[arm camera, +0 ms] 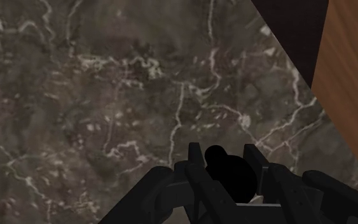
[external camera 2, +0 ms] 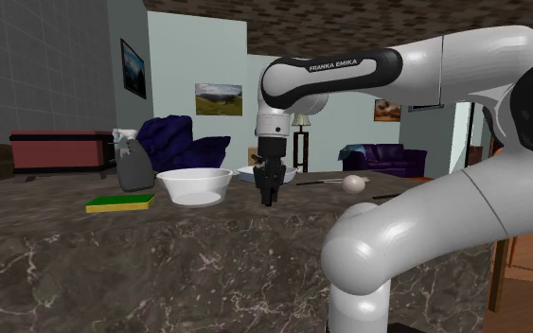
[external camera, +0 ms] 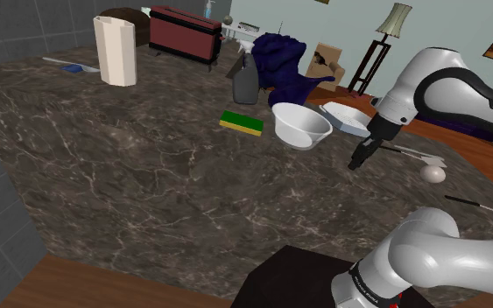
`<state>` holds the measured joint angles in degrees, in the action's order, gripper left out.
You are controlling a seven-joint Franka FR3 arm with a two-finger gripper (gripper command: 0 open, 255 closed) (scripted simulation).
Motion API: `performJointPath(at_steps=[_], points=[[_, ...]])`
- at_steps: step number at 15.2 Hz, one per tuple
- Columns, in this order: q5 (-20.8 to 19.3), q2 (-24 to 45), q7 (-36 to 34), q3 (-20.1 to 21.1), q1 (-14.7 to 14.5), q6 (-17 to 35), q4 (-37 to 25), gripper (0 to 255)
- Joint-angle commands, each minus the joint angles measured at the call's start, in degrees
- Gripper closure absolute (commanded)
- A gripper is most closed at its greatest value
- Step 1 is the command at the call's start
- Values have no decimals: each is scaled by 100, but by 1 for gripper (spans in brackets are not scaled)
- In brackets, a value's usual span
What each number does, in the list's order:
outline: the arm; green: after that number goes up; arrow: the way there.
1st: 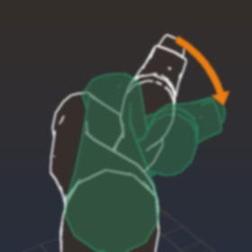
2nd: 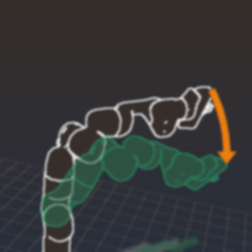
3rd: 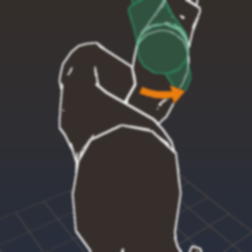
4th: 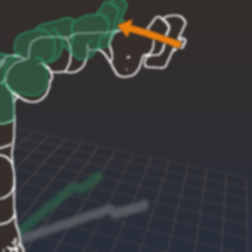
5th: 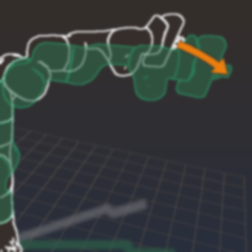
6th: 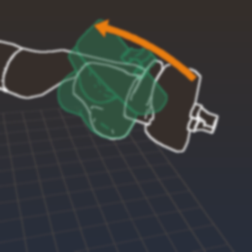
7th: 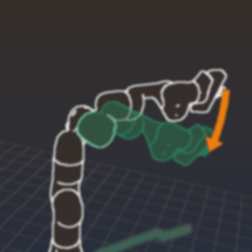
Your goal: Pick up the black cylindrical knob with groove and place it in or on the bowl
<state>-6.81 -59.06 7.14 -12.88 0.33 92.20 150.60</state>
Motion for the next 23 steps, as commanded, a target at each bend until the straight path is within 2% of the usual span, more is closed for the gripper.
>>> performJointPath(at_steps=[1,3,23], points=[[2,2,0,0,-1,-1,4,255],[2,-2,-1,1,-1,-2,6,255],[211,551,-39,185,-144,-1274,-1822,255]])
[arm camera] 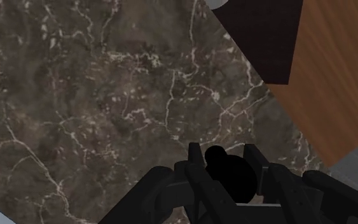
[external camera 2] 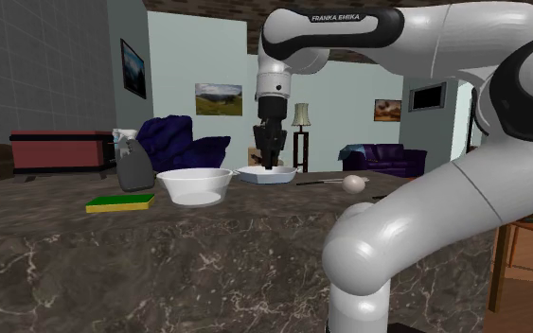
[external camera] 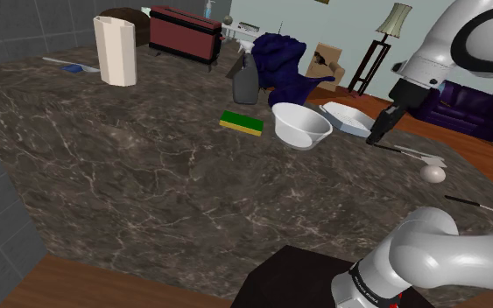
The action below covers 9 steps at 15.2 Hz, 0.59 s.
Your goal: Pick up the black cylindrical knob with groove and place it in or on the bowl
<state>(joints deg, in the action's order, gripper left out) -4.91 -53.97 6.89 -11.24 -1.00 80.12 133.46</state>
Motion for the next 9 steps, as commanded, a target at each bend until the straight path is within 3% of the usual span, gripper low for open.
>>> performJointPath(at_steps=[1,9], points=[[30,80,-16,27,-17,-129,-207,255],[91,395,-22,67,-66,-616,-1009,255]])
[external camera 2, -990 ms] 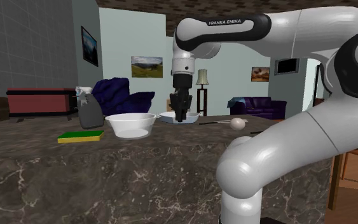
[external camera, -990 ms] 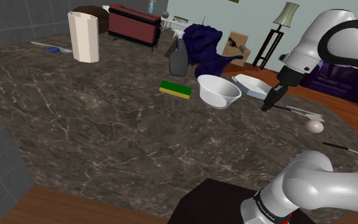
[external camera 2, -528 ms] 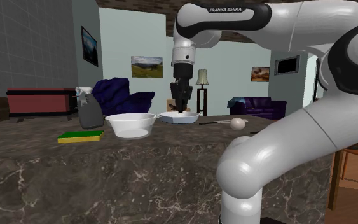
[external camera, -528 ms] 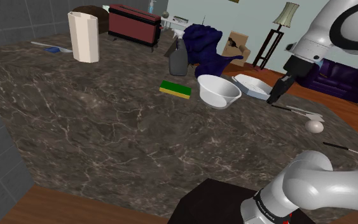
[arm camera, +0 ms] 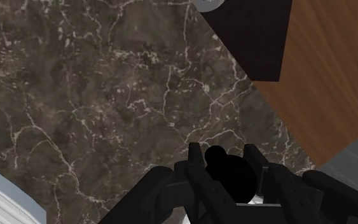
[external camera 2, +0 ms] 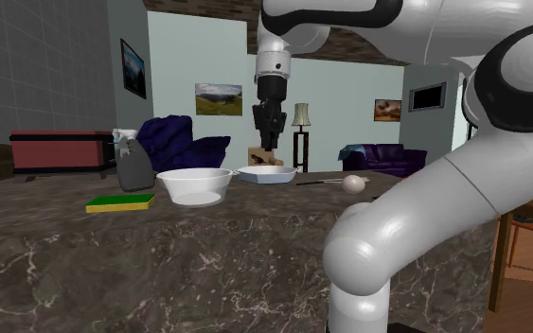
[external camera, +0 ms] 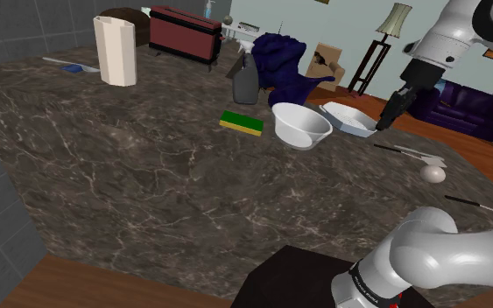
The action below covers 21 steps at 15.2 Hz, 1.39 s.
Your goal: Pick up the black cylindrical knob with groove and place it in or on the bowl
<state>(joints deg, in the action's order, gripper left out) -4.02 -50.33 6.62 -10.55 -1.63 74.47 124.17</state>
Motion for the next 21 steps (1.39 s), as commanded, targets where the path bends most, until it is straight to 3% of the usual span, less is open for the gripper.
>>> performJointPath(at_steps=[1,9,16,21], points=[[50,210,-44,29,-37,56,-151,255],[380,1738,-371,236,-278,739,-992,255],[602,3185,-590,355,-449,1035,-2144,255],[588,3055,-578,359,-442,1426,-1624,255]])
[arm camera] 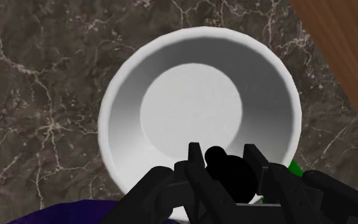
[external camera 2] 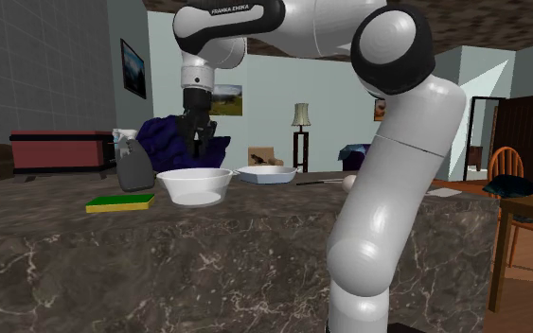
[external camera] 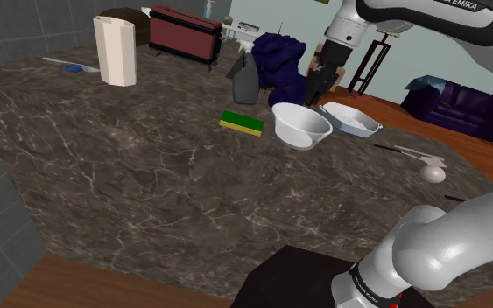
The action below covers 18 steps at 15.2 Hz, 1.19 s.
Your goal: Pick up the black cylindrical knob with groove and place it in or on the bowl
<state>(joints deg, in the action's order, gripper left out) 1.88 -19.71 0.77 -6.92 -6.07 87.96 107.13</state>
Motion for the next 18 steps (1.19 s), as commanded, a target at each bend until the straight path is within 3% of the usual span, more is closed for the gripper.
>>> performJointPath(at_steps=[1,8,15,16,18], points=[[-4,-28,10,-2,4,155,179,255],[-16,-142,30,-2,13,660,799,255],[-16,-140,30,-3,13,659,796,255],[-16,-140,30,-3,13,659,796,0],[-16,-140,30,-3,13,659,796,0]])
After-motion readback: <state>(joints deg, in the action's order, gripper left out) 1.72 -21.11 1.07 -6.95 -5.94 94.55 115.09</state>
